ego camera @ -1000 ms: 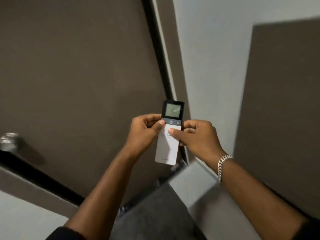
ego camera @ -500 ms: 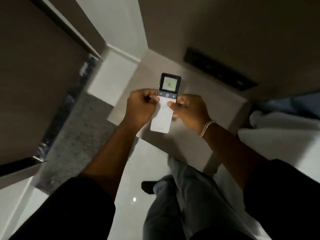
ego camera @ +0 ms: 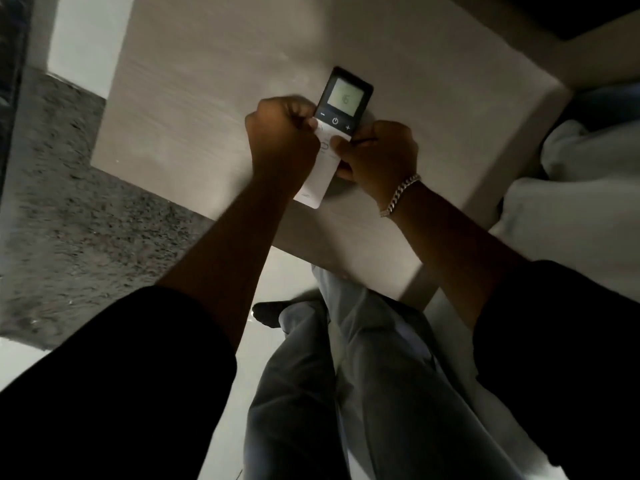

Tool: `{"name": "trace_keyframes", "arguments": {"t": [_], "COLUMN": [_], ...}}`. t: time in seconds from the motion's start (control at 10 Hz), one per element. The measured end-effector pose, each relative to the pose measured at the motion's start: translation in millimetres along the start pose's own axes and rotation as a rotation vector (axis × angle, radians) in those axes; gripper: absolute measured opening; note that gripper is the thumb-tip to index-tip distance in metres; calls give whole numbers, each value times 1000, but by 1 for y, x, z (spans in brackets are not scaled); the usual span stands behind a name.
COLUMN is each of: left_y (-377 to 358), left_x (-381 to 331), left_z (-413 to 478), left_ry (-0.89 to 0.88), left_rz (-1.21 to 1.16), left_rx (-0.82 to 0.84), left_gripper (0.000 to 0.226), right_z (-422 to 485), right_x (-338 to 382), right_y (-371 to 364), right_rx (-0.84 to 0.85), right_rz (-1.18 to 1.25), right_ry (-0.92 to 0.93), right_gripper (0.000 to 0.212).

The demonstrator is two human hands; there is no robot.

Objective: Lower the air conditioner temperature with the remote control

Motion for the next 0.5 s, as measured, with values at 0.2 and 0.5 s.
{"name": "trace_keyframes", "arguments": {"t": [0.2, 0.5], "left_y": [11, 90], "left_x": [-3, 3], "left_z": [-6, -46], "left_ry": [2, -45], "left_rz": [170, 16], "left_rx": [-107, -226], "left_gripper": [26, 27], "right_z": [1, -34], "right_x": [2, 50], "right_y": [1, 9], "right_rx": [-84, -62], "right_rz": [-69, -325], "right_ry": [-8, 213], "right_gripper": [24, 32]}}
Point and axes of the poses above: each hand's wrist, its own z-axis towards the middle knuckle, its own y-axis out of the back of the hand, x = y × z, the point moved 8 cm from there along z, towards the middle knuckle, and after that the axes turned 15 degrees about y, right-handed, at the moved point
